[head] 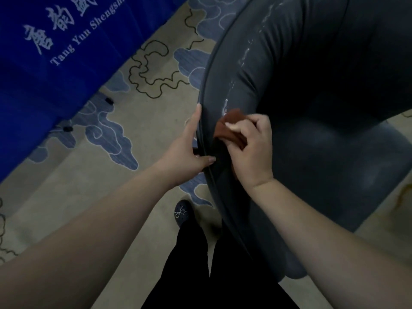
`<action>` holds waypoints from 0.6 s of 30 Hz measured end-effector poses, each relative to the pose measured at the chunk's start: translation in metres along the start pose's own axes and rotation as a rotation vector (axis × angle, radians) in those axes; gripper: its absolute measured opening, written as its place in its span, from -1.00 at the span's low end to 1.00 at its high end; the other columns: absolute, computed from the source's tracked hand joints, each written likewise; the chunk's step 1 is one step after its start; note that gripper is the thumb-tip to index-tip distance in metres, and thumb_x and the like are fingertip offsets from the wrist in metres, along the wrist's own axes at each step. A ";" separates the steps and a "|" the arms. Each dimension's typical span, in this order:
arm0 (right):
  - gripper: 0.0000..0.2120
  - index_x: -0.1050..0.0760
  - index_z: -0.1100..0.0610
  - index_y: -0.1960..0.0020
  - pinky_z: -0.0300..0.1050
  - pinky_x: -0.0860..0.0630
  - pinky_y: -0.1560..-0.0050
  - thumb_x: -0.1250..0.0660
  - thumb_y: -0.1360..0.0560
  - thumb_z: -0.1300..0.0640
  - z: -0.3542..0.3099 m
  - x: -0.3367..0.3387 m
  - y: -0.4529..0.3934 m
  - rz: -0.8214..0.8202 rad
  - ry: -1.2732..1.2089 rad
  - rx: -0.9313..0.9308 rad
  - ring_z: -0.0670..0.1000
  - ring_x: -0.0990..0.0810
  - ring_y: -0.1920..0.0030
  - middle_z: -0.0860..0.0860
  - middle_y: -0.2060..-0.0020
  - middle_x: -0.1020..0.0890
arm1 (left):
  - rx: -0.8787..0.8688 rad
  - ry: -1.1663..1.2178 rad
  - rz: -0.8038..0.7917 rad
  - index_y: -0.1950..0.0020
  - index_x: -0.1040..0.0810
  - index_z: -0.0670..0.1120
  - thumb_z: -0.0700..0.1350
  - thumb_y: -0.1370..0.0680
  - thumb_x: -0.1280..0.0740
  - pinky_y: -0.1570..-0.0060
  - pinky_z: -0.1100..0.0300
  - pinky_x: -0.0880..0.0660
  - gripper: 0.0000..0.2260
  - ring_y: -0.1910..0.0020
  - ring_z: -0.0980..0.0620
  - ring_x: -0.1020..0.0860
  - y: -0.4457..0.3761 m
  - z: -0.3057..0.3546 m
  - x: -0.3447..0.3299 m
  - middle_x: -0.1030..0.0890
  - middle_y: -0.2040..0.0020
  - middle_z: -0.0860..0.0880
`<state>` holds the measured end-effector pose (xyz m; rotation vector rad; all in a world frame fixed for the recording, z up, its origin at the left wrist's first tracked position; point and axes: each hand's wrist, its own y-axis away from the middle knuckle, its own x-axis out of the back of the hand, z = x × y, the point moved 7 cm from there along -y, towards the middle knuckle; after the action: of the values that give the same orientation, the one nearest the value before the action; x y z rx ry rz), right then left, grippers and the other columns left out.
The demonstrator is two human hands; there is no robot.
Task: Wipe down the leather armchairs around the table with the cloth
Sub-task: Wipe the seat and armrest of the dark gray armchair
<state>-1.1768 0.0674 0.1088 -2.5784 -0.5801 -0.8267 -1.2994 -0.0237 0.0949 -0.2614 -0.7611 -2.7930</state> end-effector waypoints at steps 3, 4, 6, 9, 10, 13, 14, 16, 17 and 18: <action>-0.77 -0.59 0.08 0.01 -0.17 -0.42 -0.12 -0.49 -0.35 0.22 -0.001 0.007 0.024 -0.010 -0.017 -0.001 0.09 -0.48 -0.02 0.00 -0.03 -0.41 | -0.004 0.005 -0.033 -0.53 0.17 0.27 -0.34 -0.47 -0.39 -0.02 0.06 -0.60 -0.04 -0.09 0.06 -0.60 -0.008 0.000 0.005 -0.23 -0.28 0.43; -0.78 -0.59 0.10 0.02 -0.14 -0.43 -0.11 -0.48 -0.35 0.22 -0.002 0.007 0.023 -0.013 -0.010 0.005 0.10 -0.48 -0.02 0.02 -0.03 -0.43 | -0.003 -0.006 -0.041 -0.53 0.18 0.28 -0.33 -0.47 -0.40 -0.02 0.05 -0.60 -0.03 -0.08 0.07 -0.60 -0.012 0.000 0.007 -0.24 -0.21 0.49; -0.80 -0.61 0.17 0.05 -0.08 -0.43 -0.10 -0.49 -0.34 0.25 -0.004 0.002 0.006 0.001 0.034 0.021 0.14 -0.49 -0.01 0.12 -0.01 -0.47 | -0.010 -0.040 -0.059 -0.52 0.19 0.28 -0.31 -0.47 -0.41 -0.07 0.01 -0.58 -0.03 -0.13 0.05 -0.58 -0.019 0.002 0.011 -0.26 -0.18 0.49; -0.80 -0.60 0.20 0.06 -0.04 -0.44 -0.10 -0.50 -0.33 0.29 -0.006 -0.006 -0.023 0.051 0.054 -0.004 0.18 -0.50 -0.01 0.17 0.01 -0.47 | -0.022 -0.068 -0.087 -0.52 0.21 0.29 -0.29 -0.46 -0.42 -0.14 -0.07 -0.54 -0.01 -0.24 -0.07 -0.52 -0.030 0.010 0.018 -0.21 -0.42 0.23; -0.80 -0.60 0.19 0.05 -0.06 -0.44 -0.11 -0.50 -0.34 0.28 -0.005 -0.007 -0.024 0.063 0.044 -0.015 0.17 -0.50 -0.01 0.15 0.00 -0.46 | -0.030 -0.080 -0.098 -0.52 0.22 0.29 -0.28 -0.45 -0.43 -0.14 -0.08 -0.53 0.00 -0.24 -0.09 -0.51 -0.034 0.012 0.020 -0.19 -0.46 0.20; -0.78 -0.56 0.08 0.02 -0.15 -0.43 -0.11 -0.47 -0.36 0.22 -0.004 -0.003 -0.002 0.061 0.042 -0.004 0.09 -0.48 -0.01 0.07 -0.01 -0.44 | -0.060 -0.120 -0.114 -0.53 0.23 0.24 -0.25 -0.43 -0.45 -0.14 -0.06 -0.54 0.01 -0.25 -0.08 -0.51 -0.038 0.017 0.023 -0.19 -0.38 0.28; -0.78 -0.55 0.05 0.02 -0.16 -0.42 -0.10 -0.46 -0.36 0.20 -0.007 -0.001 0.007 0.054 0.044 0.006 0.07 -0.47 -0.01 0.04 -0.01 -0.43 | -0.072 -0.130 -0.117 -0.53 0.23 0.23 -0.23 -0.43 -0.46 -0.14 -0.05 -0.54 0.01 -0.24 -0.08 -0.52 -0.038 0.019 0.023 -0.18 -0.33 0.31; -0.79 -0.57 0.07 0.03 -0.10 -0.44 -0.08 -0.47 -0.36 0.22 -0.008 -0.001 0.013 0.039 0.067 0.002 0.08 -0.48 0.00 0.04 0.00 -0.44 | -0.080 -0.126 -0.132 -0.53 0.23 0.24 -0.23 -0.42 -0.46 -0.17 -0.07 -0.52 0.02 -0.26 -0.08 -0.51 -0.039 0.018 0.022 -0.16 -0.32 0.33; -0.80 -0.59 0.11 0.04 -0.06 -0.45 -0.07 -0.49 -0.35 0.23 -0.008 -0.002 0.007 0.031 0.087 -0.005 0.09 -0.48 0.00 0.07 0.01 -0.46 | -0.077 -0.111 -0.140 -0.53 0.23 0.24 -0.24 -0.43 -0.46 -0.19 -0.08 -0.50 0.02 -0.28 -0.08 -0.50 -0.040 0.017 0.022 -0.16 -0.34 0.33; -0.81 -0.60 0.14 0.06 -0.05 -0.45 -0.06 -0.49 -0.34 0.24 -0.010 -0.005 -0.003 0.027 0.109 -0.004 0.11 -0.49 0.01 0.11 0.01 -0.47 | -0.071 -0.095 -0.146 -0.53 0.24 0.24 -0.26 -0.43 -0.45 -0.20 -0.09 -0.49 0.02 -0.29 -0.09 -0.49 -0.040 0.017 0.022 -0.16 -0.36 0.32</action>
<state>-1.1862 0.0642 0.1139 -2.5205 -0.5106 -0.9532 -1.3295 0.0145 0.0950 -0.3670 -0.7300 -2.9682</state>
